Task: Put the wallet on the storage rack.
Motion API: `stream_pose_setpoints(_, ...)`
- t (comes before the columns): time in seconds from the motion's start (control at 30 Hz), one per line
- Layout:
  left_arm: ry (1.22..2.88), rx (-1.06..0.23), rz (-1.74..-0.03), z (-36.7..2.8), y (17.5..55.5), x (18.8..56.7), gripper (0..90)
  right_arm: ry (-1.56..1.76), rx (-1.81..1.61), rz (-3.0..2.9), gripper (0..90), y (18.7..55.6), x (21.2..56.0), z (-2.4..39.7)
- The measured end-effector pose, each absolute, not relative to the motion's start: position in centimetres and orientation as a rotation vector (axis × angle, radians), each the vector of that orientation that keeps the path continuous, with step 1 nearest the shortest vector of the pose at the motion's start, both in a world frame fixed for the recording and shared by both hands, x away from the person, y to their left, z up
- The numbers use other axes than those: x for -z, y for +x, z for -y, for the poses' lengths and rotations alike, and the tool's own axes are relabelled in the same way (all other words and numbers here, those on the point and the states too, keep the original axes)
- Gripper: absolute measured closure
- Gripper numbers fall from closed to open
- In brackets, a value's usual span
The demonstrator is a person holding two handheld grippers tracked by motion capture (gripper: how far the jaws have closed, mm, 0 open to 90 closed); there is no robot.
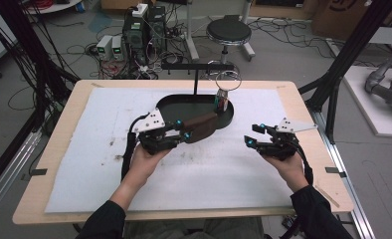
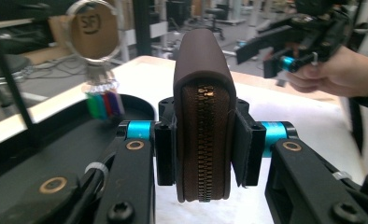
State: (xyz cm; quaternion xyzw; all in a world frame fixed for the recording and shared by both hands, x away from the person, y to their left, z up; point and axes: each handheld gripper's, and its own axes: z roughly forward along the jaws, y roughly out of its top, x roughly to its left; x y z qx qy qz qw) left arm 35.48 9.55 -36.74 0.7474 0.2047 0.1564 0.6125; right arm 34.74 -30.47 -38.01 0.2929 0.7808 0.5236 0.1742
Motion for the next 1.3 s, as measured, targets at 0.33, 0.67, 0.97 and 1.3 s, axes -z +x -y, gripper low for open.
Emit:
stream_pose_setpoints(0.33, 1.723, -0.465, -0.605, -9.4, 37.3, 36.5, 66.2, 0.934, -1.346, -2.188, 41.6, 35.3, 38.5, 31.1)
stream_pose_setpoints(0.67, 1.722, -0.508, -0.654, -7.9, 39.0, 36.2, 66.3, 0.962, -1.312, -2.190, 45.8, 35.9, 39.0, 31.5)
stream_pose_setpoints(0.97, 1.696, -0.528, -0.704, -7.6, 41.0, 36.7, 66.1, 0.989, -1.292, -2.174, 45.2, 36.2, 39.1, 31.8)
stream_pose_setpoints(1.3, 1.613, -0.495, -0.785, -8.2, 43.2, 38.7, 66.3, 0.982, -1.298, -2.177, 46.9, 36.3, 39.2, 31.9)
